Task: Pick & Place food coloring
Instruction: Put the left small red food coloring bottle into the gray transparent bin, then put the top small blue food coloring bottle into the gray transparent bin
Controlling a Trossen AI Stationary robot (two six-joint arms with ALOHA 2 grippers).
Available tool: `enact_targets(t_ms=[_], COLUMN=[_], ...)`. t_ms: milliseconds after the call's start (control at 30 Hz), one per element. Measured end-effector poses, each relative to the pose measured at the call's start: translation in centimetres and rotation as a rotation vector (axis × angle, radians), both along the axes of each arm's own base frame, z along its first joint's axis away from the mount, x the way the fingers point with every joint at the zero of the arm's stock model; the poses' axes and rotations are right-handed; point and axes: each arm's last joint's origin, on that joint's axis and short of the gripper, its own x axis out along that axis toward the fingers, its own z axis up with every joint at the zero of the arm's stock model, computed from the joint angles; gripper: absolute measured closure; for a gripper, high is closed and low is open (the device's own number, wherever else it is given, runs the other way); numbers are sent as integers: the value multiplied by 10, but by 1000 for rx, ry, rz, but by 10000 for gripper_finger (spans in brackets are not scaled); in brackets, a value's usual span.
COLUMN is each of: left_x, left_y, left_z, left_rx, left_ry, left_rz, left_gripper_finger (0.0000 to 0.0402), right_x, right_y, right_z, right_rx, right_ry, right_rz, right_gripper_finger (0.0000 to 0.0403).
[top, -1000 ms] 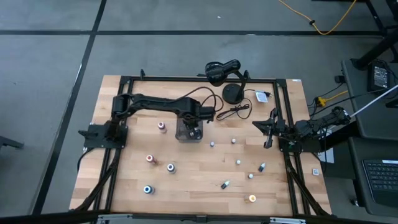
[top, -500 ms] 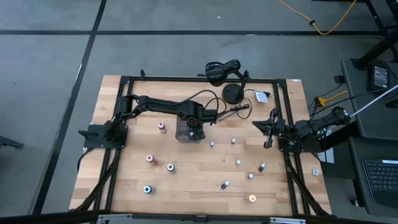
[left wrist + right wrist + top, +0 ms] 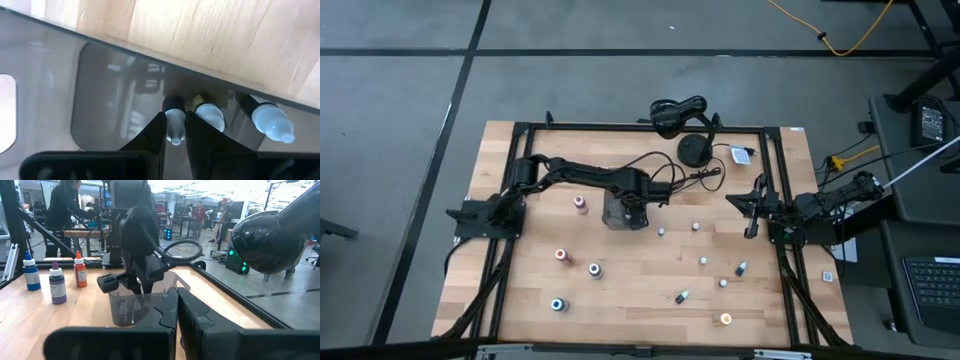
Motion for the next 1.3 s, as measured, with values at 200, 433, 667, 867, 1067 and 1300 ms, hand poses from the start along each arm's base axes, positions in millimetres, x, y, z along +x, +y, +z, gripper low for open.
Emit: enact_targets(t_ms=[200, 433, 667, 867, 1067, 1300], left_x=[0, 0, -3, -5, -8, -15], left_y=[0, 0, 0, -1, -1, -9], left_z=[0, 0, 3, 6, 20, 50], left_rx=[7, 0, -8, -25, -2, 63], left_ry=[6, 5, 12, 18, -13, -63], left_rz=[-21, -22, -15, -15, -28, -131], left_gripper_finger=[353, 322, 278, 230, 178, 157], right_x=[0, 0, 0, 0, 0, 0], right_y=[0, 0, 0, 0, 0, 0], right_z=[0, 0, 0, 0, 0, 0], right_rx=[0, 0, 0, 0, 0, 0], right_ry=[0, 0, 0, 0, 0, 0], right_rz=[0, 0, 0, 0, 0, 0], right_gripper_finger=[388, 388, 388, 388, 388, 388])
